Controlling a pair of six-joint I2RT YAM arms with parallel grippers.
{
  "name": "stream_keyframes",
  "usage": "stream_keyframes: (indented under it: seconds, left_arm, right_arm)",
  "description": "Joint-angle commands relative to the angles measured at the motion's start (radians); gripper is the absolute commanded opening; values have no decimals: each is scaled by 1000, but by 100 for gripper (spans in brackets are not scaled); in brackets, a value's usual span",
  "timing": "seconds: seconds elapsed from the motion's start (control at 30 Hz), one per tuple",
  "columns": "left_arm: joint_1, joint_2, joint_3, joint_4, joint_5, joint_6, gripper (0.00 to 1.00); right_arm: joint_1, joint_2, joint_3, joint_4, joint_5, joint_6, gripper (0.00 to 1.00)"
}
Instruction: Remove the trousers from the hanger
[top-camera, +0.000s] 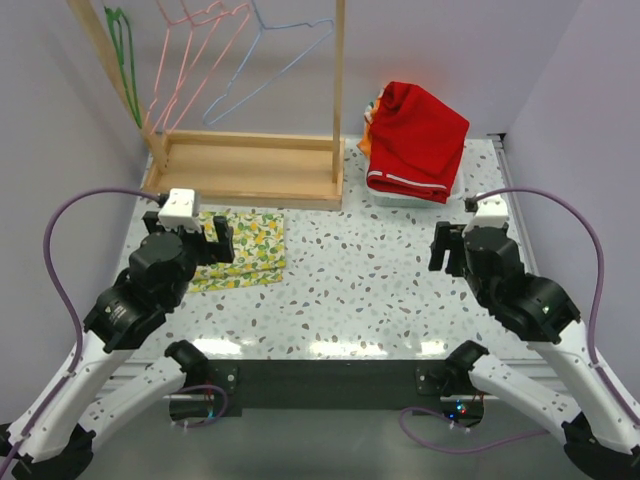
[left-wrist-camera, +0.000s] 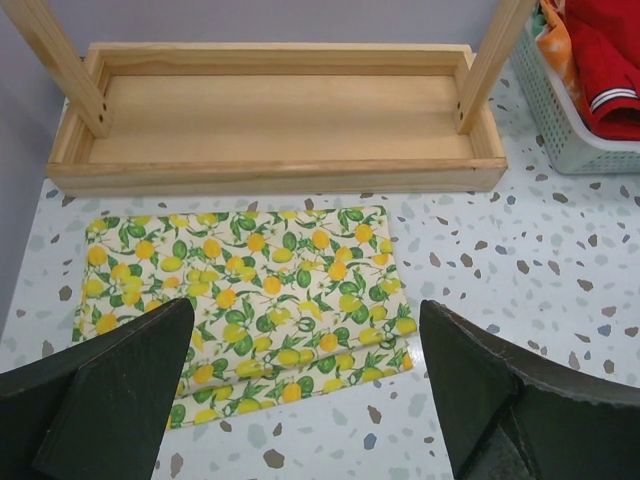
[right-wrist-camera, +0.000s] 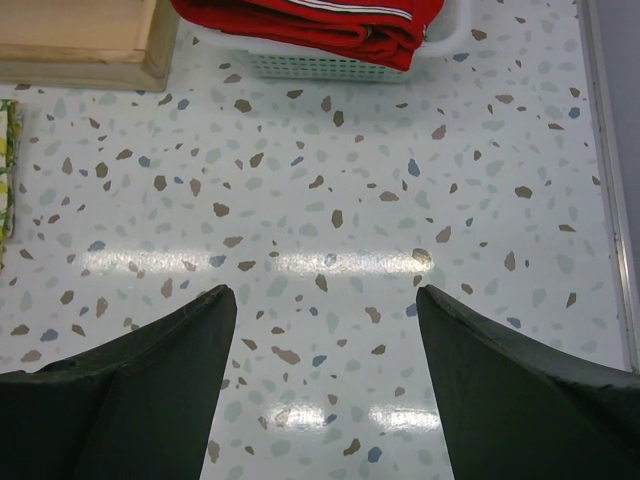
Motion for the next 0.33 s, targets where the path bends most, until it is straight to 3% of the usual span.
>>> stream_keyframes:
  seconds: [0.0, 0.3]
  left_arm:
    - [-3, 9, -6, 2, 31, -13, 100]
    - [-2, 26, -21, -4, 33, 1, 100]
  right_arm:
    - [3, 2, -14, 8, 30, -2, 77]
    - [4, 13, -45, 34, 38, 6, 77]
